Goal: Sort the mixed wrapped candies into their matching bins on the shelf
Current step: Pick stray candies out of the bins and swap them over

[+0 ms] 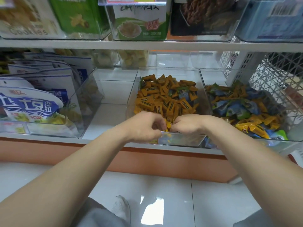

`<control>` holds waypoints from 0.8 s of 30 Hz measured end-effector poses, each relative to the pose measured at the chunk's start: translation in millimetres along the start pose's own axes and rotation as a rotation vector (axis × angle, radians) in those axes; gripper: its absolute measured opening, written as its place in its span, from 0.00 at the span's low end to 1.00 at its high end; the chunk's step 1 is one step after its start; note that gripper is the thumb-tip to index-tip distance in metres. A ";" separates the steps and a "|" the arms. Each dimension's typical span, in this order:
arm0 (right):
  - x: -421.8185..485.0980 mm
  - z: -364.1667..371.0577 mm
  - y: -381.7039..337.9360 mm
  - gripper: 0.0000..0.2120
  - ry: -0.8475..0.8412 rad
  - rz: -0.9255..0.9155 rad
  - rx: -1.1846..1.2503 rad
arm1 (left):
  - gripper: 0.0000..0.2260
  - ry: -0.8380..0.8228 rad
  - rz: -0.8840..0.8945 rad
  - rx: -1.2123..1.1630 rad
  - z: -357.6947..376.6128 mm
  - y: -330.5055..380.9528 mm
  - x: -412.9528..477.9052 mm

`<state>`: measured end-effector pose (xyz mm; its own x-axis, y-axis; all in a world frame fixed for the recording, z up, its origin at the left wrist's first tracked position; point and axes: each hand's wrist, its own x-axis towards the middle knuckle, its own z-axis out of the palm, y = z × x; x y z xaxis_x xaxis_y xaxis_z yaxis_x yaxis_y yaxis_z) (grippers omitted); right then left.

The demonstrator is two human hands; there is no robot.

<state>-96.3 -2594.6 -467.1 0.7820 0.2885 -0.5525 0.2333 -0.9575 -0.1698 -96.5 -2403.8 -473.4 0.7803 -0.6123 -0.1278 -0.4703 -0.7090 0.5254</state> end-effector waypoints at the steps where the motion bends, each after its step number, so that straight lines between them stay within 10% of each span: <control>1: -0.8 -0.3 0.0 0.16 -0.004 0.001 -0.009 | 0.07 -0.049 -0.018 0.062 4.1 -0.9 0.0; 16: -11.7 5.6 9.1 0.15 0.181 -0.120 0.332 | 0.25 -0.214 -0.105 0.215 8.0 -3.9 5.9; 24: -28.9 4.8 27.0 0.13 0.569 -0.194 0.409 | 0.25 -0.210 -0.058 0.216 8.8 -5.2 11.4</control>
<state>-115.3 -2628.8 -459.7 0.9540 0.2996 0.0101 0.2508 -0.7793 -0.5742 -88.8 -2410.2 -485.0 0.7169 -0.6114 -0.3351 -0.5217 -0.7892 0.3239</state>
